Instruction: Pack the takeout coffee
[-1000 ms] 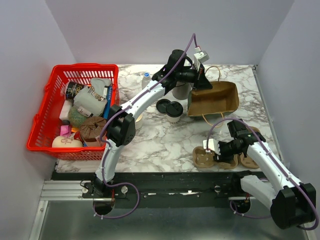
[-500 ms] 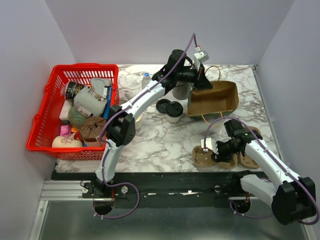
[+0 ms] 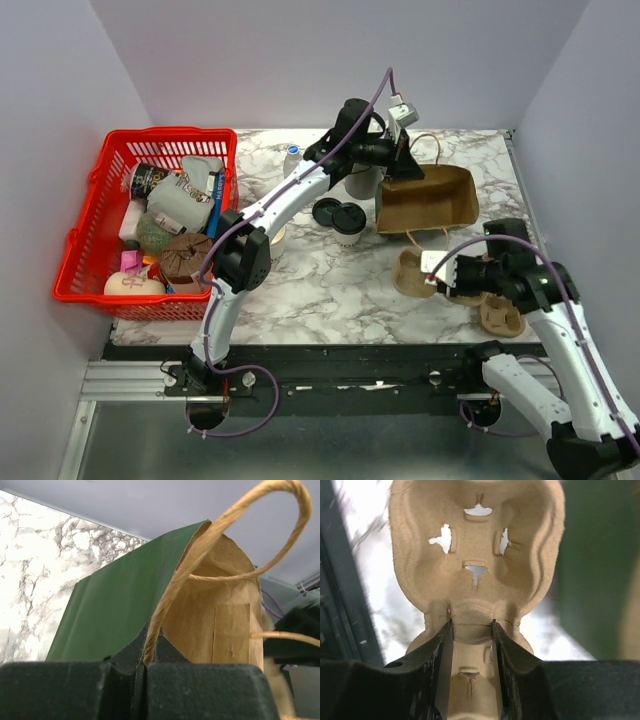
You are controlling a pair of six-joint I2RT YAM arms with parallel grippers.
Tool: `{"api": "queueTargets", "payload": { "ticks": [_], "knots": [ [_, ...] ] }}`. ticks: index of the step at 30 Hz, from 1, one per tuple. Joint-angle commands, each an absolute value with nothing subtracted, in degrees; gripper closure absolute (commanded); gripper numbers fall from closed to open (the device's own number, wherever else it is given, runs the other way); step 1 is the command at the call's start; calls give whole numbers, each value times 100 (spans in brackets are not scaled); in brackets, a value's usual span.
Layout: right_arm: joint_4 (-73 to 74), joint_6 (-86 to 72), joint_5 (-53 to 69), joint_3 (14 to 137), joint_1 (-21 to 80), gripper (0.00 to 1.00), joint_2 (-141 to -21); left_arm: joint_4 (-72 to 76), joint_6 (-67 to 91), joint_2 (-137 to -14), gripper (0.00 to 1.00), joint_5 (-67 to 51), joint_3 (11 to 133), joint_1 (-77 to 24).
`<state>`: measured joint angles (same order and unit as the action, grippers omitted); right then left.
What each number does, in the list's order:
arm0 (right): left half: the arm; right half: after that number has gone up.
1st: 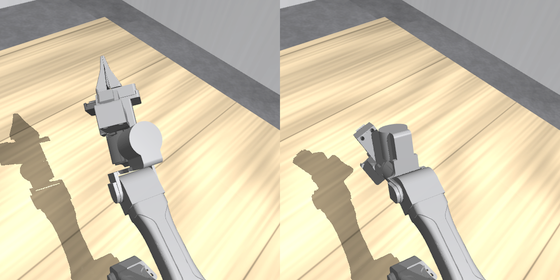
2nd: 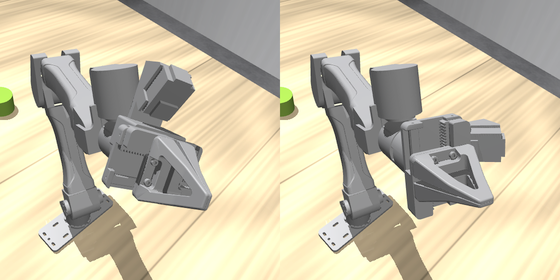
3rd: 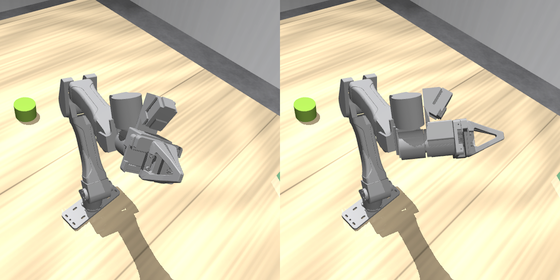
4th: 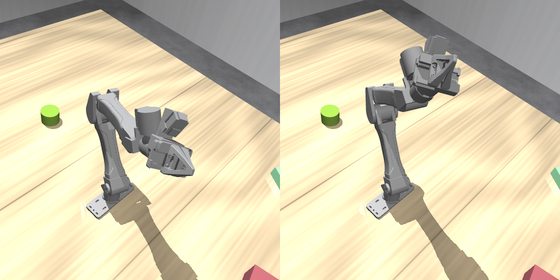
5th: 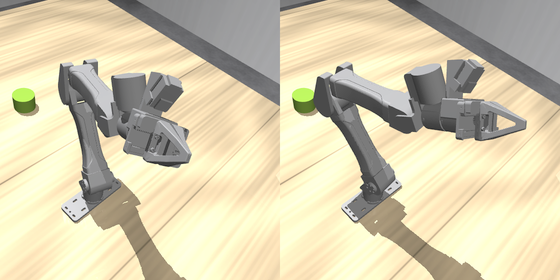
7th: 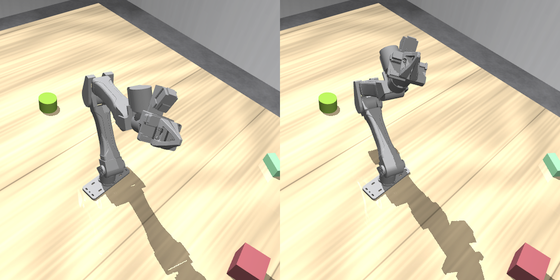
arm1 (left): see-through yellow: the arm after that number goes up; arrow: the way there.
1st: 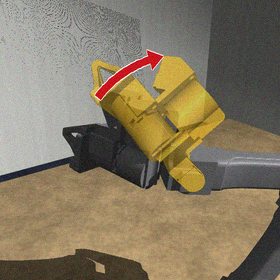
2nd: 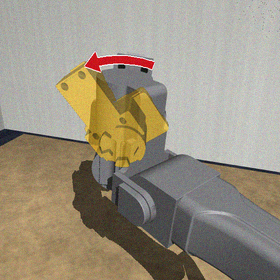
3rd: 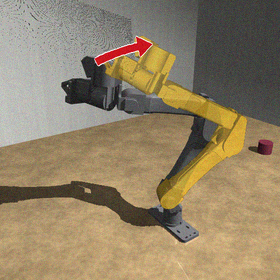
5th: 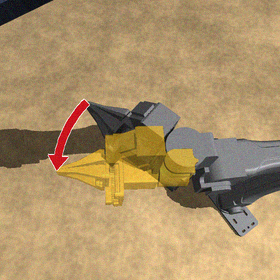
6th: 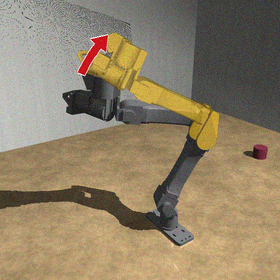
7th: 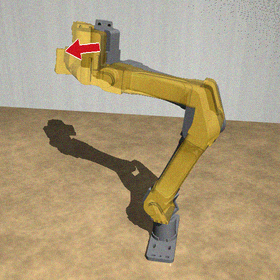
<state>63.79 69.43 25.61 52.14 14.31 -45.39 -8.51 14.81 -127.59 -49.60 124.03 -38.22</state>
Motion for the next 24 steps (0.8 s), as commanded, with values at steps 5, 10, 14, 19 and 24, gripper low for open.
{"api": "queueTargets", "payload": {
  "ticks": [5,10,14,19,24],
  "knots": [
    [6962,5881,3270,7803,1459,67,-4280,-1731,501,-12779,100,-5124,12779,-3823],
    [5856,5116,3243,8568,1468,67,-4507,-1802,431,-12700,100,-5151,12780,-3867],
    [5459,4948,3331,9105,1468,68,-4868,-1881,396,-12639,100,-5045,12788,-3929],
    [5046,4931,3926,9001,1468,67,-5010,-1960,535,-12604,100,-5194,12779,-3973],
    [4948,5062,4657,8536,1468,67,-5080,-1758,931,-12402,100,-5388,12657,-3981]
  ]
}}
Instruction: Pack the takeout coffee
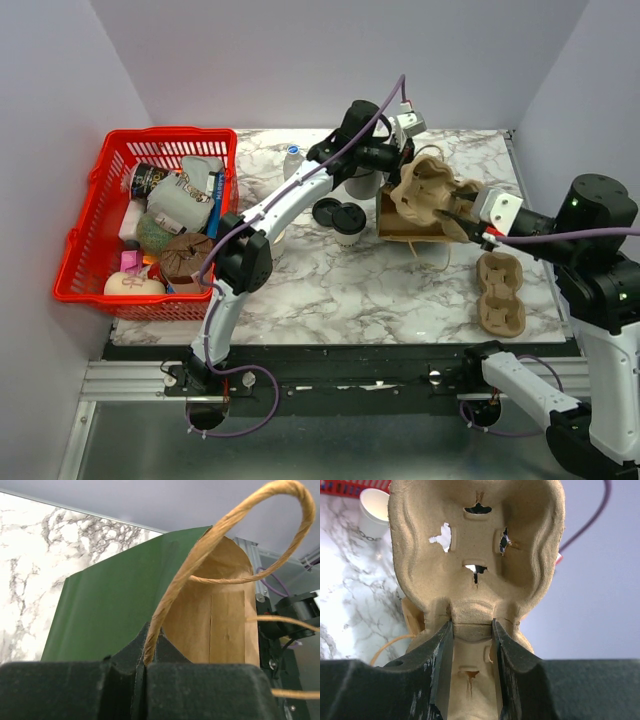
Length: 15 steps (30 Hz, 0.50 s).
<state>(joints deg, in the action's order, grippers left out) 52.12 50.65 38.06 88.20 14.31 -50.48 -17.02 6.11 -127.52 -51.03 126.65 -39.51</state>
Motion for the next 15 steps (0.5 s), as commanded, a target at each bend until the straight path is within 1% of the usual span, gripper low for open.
{"api": "queueTargets", "payload": {
  "ticks": [1,4,9,15],
  "knots": [
    [4957,5080,4858,8447,1468,67,-5080,-1775,984,-12367,100,-5388,12648,-3999],
    [4975,5299,5219,8104,1468,67,-5097,-1810,1177,-12209,100,-5431,12525,-3999],
    [4650,5432,5370,7700,1476,67,-5264,-1802,1257,-11831,100,-5449,12077,-4017],
    [4175,5054,5651,7857,1555,67,-5581,-1907,1046,-11602,100,-5361,11812,-4043]
  ]
}}
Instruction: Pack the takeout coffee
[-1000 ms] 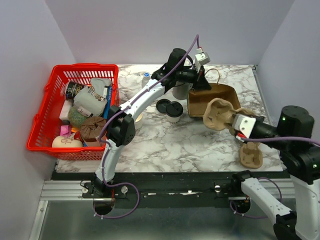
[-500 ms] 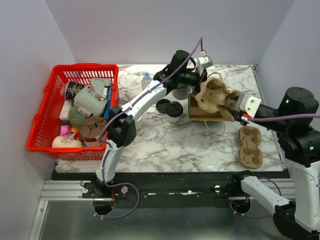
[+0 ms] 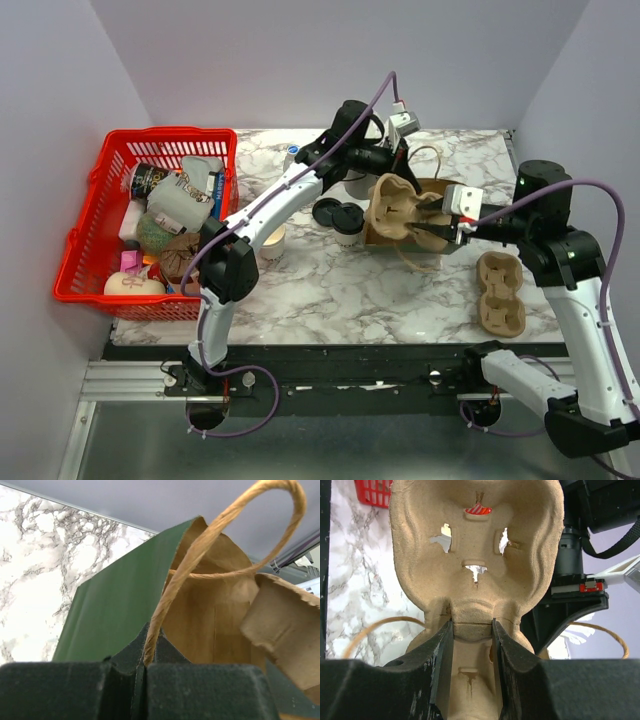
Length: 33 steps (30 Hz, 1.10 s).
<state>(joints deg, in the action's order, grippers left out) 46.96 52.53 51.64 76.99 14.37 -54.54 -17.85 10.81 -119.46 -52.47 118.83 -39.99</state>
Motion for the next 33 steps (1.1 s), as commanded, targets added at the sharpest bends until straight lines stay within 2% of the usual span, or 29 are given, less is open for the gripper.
{"api": "queueTargets", "payload": {
  "ticks": [1,6,16,24,33],
  "knots": [
    [4192,5019,5686,7918,1573,67,-5607,-2012,941,-11593,100,-5361,11830,-4043],
    [4306,4861,5774,8253,1670,67,-5616,-2074,914,-11540,100,-5388,11716,-4034],
    [4027,4739,5757,7901,1687,67,-5563,-2022,976,-11373,100,-5423,11391,-4043],
    [3682,3815,6047,8657,1775,67,-5774,-2092,879,-11276,100,-5388,11188,-4052],
    [4218,4754,5687,7849,1775,68,-5678,-2206,695,-11092,100,-5405,11136,-4061]
  ]
}}
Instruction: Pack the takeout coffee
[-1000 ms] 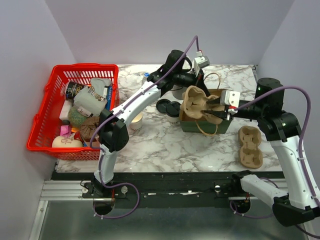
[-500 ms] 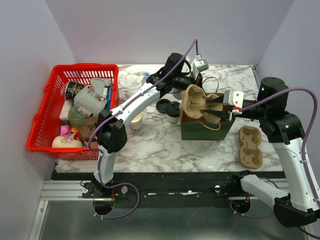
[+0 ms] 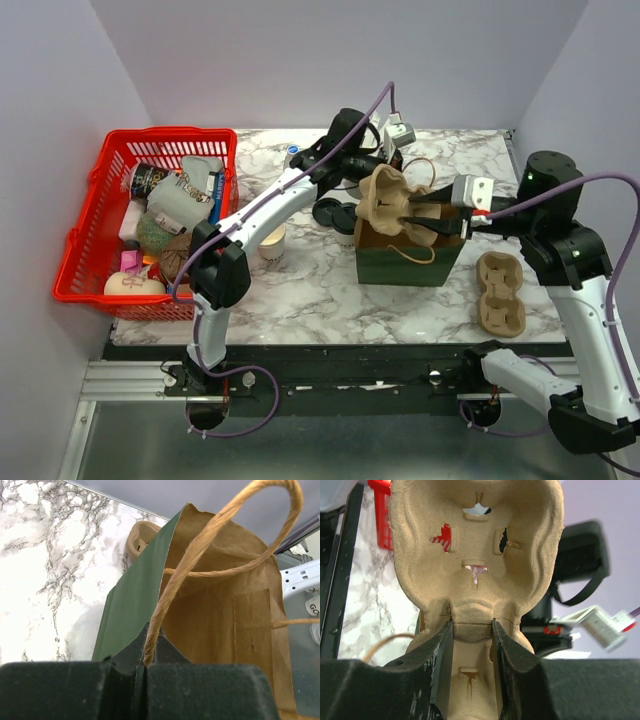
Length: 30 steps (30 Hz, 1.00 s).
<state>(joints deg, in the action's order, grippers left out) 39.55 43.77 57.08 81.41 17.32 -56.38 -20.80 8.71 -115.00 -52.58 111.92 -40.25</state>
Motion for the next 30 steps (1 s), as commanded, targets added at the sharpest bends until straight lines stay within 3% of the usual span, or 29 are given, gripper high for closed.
{"api": "queueTargets", "payload": {
  "ticks": [1,12,26,30],
  "knots": [
    [4332,4894,5634,7727,1775,68,-5686,-2232,668,-11083,100,-5405,11092,-4061],
    [4780,5694,5256,7444,1775,68,-5950,-2259,492,-10907,100,-5423,10819,-4061],
    [7188,7478,4079,8032,1767,69,-6450,-2329,413,-10951,100,-5493,10793,-4061],
    [7593,7620,3815,8077,1784,69,-6653,-2347,448,-11039,96,-5589,10819,-4061]
  ]
}}
